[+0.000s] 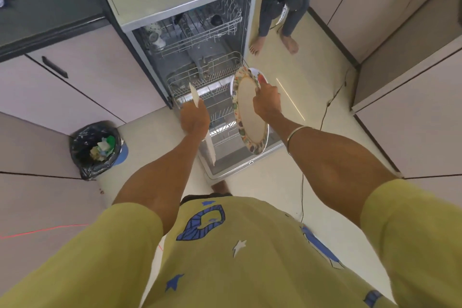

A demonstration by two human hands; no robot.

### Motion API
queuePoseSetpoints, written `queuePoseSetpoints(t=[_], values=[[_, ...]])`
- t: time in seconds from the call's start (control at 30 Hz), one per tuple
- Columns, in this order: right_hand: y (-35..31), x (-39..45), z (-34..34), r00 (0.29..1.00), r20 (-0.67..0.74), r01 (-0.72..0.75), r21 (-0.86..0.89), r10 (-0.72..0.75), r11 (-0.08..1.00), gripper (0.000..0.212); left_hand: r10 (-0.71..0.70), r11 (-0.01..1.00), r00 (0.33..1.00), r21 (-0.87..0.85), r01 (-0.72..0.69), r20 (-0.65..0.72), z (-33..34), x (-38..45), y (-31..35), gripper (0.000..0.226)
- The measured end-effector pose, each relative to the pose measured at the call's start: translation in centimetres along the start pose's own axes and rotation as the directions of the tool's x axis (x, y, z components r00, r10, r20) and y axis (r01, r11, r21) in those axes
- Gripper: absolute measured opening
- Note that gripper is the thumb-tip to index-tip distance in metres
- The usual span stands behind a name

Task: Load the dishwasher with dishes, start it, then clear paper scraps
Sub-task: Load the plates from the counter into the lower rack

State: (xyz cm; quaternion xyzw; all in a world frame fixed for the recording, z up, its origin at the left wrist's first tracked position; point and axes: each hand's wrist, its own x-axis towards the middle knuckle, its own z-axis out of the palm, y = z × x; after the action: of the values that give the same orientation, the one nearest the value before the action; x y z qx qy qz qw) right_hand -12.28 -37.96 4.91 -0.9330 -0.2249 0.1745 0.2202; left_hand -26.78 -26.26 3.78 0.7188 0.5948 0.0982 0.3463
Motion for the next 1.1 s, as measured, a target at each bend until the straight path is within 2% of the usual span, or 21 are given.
queuePoseSetpoints(t=[0.13, 0.33, 0.57, 0.8, 1.0, 1.1], values=[[0.5, 3.1, 0.1, 0.999, 0.040, -0.015, -0.038, 0.016, 0.999, 0.042, -0.065, 0.998, 0.997, -0.015, 0.066, 0.050, 1.4, 2.4, 1.4, 0.047], [-0.1, 7.0, -0.4, 0.997, 0.034, -0.073, 0.017, 0.072, 0.997, 0.039, -0.137, 0.987, 0.986, -0.066, 0.144, 0.092, 3.2, 5.5, 3.1, 0.046], [-0.1, 12.6, -0.8, 0.994, 0.113, 0.008, -0.065, 0.000, 0.998, 0.031, -0.218, 0.962, 0.967, -0.136, 0.236, 0.133, 6.1, 7.7, 4.5, 0.045], [1.3, 19.2, -0.3, 0.960, 0.279, 0.009, -0.023, -0.002, 1.000, 0.028, -0.345, 0.916, 0.934, -0.183, 0.357, 0.095, 10.4, 9.3, 6.5, 0.043], [2.5, 23.1, 0.7, 0.936, 0.348, -0.041, -0.018, 0.044, 0.999, 0.033, -0.477, 0.835, 0.877, -0.277, 0.475, 0.065, 14.2, 11.9, 7.2, 0.045], [2.8, 25.0, 1.8, 0.923, 0.380, -0.056, -0.021, 0.060, 0.998, 0.032, -0.499, 0.820, 0.864, -0.288, 0.494, 0.060, 15.9, 13.5, 7.4, 0.044]])
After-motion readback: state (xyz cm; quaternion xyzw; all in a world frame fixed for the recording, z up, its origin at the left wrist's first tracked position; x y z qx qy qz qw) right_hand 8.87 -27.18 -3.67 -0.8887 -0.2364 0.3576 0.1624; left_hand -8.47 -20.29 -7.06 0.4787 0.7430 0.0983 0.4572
